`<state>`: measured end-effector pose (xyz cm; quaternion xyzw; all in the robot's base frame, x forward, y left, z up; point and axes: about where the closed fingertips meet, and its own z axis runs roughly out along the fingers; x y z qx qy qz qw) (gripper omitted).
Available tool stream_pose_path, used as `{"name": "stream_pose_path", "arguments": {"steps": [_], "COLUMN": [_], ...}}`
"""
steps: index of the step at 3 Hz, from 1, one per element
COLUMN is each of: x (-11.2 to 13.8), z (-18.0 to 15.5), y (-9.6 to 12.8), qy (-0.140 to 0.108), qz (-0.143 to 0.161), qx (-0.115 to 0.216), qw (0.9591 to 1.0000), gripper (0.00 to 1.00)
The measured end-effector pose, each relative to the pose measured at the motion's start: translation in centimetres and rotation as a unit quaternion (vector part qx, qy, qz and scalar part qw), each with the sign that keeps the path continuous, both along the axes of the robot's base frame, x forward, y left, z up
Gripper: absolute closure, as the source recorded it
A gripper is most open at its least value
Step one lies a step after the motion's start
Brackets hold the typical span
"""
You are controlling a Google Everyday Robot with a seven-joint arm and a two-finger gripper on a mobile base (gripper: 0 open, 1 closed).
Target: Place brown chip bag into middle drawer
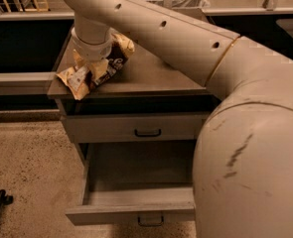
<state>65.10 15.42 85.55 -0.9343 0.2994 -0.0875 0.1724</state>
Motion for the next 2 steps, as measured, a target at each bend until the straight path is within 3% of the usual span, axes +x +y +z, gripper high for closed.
{"name": "stream_pose_path", "arguments": {"steps": [1,2], "x": [-2.2,-6.7], "z": [0.2,1.8], "y": [-2.5,-6.3], "qy": [0.061,0.117], "qz": [-0.046,-0.113], "qx": [0.013,0.038], "qw": [0.997,0.986], "gripper": [0.96,1.0]}}
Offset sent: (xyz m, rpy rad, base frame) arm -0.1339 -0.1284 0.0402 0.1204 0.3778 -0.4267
